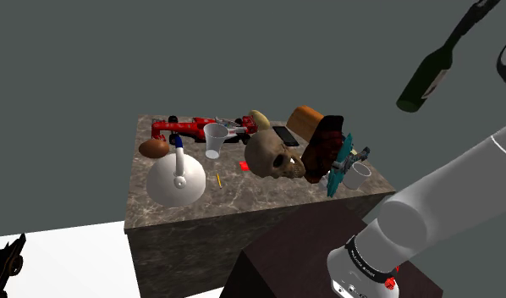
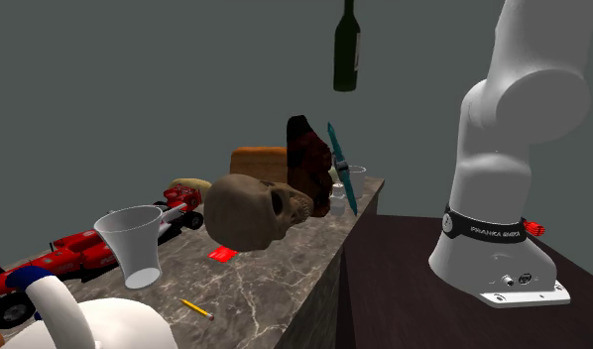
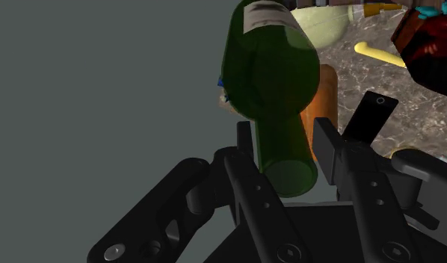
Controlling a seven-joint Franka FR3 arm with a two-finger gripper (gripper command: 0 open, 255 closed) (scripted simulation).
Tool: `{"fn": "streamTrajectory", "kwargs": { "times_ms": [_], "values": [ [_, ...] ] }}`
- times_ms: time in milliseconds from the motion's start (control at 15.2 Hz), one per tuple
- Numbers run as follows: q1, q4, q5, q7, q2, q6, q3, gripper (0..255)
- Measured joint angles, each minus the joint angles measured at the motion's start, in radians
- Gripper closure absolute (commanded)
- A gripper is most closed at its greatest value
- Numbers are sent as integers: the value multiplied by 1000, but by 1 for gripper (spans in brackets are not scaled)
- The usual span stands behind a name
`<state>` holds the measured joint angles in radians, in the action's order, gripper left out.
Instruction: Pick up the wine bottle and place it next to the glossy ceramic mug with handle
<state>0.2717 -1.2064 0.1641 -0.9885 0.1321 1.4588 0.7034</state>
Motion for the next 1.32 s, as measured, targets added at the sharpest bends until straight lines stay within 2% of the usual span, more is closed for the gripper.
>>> {"fn": "streamTrajectory", "kwargs": {
  "times_ms": [132,264,330,396,462,594,660,792,858,1056,1320],
  "values": [
    [34,71,-91,-77,-87,-1,76,255],
    [112,190,-230,-166,-214,-31,152,255],
    [189,283,-327,-219,-304,-62,185,255],
    [305,408,-445,-263,-405,-111,194,255],
    [327,412,-484,-276,-421,-110,191,255],
    [288,338,-446,-282,-391,-59,201,255],
    [247,278,-411,-276,-360,-25,205,255],
    [210,213,-373,-269,-327,18,208,255],
    [174,158,-337,-256,-294,51,207,255],
    [114,40,-260,-227,-223,124,198,255],
    [71,-78,-189,-191,-156,200,178,255]
  ]
}}
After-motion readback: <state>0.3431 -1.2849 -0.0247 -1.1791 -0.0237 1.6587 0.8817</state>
